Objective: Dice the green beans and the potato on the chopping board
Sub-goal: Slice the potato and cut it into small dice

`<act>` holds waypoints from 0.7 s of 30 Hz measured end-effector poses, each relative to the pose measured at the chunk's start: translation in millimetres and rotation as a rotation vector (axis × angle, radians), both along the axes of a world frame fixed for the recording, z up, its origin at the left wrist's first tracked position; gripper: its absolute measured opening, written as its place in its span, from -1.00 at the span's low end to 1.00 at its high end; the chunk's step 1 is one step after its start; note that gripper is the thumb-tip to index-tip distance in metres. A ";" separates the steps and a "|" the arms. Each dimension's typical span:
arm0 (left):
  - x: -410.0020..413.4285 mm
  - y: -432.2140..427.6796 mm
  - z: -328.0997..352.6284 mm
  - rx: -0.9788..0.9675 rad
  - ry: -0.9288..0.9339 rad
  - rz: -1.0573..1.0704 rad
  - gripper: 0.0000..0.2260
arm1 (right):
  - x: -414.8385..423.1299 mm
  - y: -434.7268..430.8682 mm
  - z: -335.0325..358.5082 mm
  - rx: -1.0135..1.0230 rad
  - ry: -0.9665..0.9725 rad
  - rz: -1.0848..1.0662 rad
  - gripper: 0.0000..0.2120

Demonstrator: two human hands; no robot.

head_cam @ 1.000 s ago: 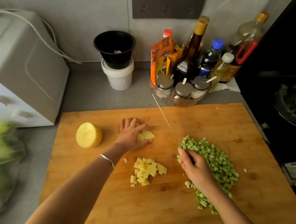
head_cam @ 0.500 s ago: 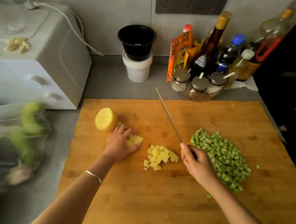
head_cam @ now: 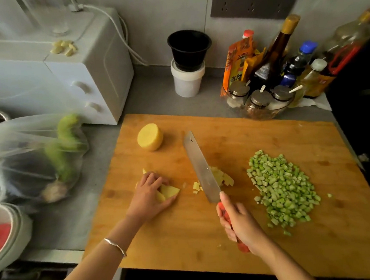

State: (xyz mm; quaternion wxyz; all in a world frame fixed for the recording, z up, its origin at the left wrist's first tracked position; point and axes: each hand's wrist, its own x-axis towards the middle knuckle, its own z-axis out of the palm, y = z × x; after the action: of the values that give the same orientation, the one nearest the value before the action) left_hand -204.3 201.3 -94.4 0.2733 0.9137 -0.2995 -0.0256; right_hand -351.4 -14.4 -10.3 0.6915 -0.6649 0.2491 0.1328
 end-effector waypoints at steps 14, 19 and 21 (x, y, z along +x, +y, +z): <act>-24.6 24.0 -5.9 0.002 -0.042 0.092 -0.42 | -10.1 18.3 -7.9 -0.112 0.218 0.043 -0.52; -20.4 17.0 -7.0 0.003 -0.018 0.051 -0.45 | -4.9 -0.4 -7.3 -0.145 0.209 -0.067 -0.51; -17.0 8.0 -7.7 0.009 -0.002 -0.019 -0.44 | -1.0 -4.5 -4.8 -0.154 0.200 -0.063 -0.50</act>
State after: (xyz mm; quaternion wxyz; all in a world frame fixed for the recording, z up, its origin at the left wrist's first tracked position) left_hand -221.3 209.3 -102.1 0.2685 0.9122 -0.3082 -0.0288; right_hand -352.3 -18.9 -15.0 0.6141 -0.6913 0.3469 0.1571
